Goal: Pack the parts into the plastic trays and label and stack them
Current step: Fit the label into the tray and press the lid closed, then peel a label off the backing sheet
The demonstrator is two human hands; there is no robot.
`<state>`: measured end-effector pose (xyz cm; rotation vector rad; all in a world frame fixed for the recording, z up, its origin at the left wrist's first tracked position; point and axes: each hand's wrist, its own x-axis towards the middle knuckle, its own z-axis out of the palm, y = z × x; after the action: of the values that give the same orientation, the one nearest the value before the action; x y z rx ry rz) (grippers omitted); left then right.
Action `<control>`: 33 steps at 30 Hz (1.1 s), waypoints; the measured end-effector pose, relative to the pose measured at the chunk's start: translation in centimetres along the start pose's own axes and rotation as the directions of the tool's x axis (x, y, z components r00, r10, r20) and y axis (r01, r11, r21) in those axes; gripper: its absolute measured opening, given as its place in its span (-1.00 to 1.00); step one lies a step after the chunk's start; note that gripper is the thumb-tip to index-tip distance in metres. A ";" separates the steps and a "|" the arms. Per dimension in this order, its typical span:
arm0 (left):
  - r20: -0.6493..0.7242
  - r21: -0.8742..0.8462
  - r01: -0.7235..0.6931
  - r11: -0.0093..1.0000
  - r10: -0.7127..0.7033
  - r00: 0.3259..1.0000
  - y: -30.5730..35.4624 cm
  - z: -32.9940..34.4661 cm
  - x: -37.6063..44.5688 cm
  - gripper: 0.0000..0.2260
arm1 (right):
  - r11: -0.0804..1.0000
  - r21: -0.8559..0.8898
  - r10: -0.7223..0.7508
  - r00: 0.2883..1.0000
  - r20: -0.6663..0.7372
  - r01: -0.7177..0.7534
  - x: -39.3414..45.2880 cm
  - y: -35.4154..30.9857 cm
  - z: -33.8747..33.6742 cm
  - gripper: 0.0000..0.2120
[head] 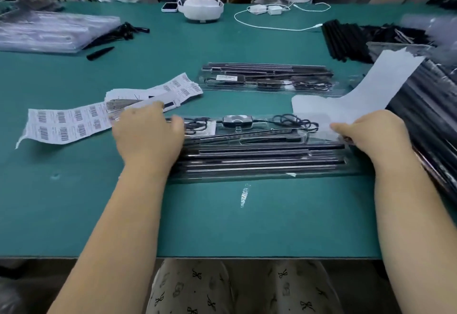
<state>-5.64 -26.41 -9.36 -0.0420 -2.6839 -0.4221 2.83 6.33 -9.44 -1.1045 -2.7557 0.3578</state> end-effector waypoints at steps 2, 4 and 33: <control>0.107 -0.082 -0.227 0.970 0.235 0.966 2.1 0.4 -1.1 -0.58 | 0.999 0.038 0.010 1.000 -0.002 -0.010 -0.2 0.0 0.1 -0.45; 0.285 -0.067 -0.387 0.920 0.389 0.876 3.2 0.9 -1.7 -0.47 | 0.986 0.165 0.029 0.997 -0.067 -0.018 -0.5 0.2 0.2 -0.53; 0.507 -0.808 0.396 0.436 0.175 0.844 6.2 -2.8 3.3 -0.36 | 0.256 0.357 -0.802 0.404 -0.441 0.898 -8.9 -7.2 0.6 -0.57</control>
<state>-6.92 -21.41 -3.80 -0.3308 -2.5493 -2.1695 4.37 -5.00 -8.47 0.5737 -2.3345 0.7501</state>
